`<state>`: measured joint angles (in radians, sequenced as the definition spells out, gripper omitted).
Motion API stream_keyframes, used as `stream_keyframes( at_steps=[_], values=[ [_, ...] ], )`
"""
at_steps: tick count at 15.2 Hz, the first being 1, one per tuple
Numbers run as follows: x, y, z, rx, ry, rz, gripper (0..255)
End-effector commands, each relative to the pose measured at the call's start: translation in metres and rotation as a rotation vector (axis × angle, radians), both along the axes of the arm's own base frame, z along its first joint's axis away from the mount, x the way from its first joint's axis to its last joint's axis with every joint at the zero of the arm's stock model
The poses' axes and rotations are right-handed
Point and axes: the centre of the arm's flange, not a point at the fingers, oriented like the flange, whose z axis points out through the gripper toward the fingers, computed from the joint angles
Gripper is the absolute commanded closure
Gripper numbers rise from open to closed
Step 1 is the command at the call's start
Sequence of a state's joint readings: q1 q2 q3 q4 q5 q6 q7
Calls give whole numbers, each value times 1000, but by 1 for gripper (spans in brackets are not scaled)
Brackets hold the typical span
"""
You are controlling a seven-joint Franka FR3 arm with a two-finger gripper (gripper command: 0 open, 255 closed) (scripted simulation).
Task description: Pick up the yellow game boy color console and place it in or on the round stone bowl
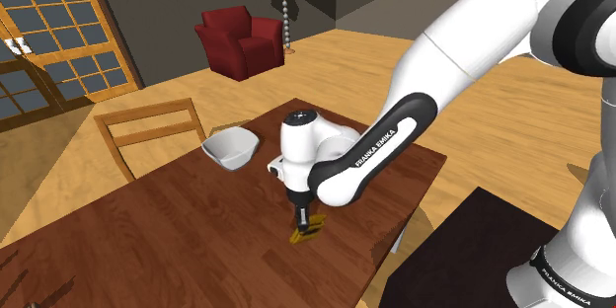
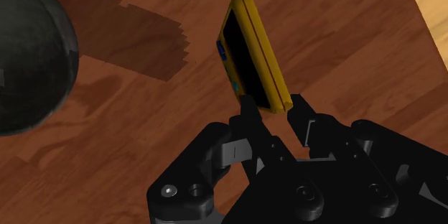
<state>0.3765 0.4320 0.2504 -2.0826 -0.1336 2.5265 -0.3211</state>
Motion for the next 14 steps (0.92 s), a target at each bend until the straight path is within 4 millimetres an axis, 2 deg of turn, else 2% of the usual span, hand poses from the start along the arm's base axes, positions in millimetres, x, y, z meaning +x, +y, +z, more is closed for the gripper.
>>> stream_keyframes(
  at_steps=[1,14],
  values=[
    [0,1,11,0,0,0,255],
    [0,1,80,0,0,0,255]
  ],
)
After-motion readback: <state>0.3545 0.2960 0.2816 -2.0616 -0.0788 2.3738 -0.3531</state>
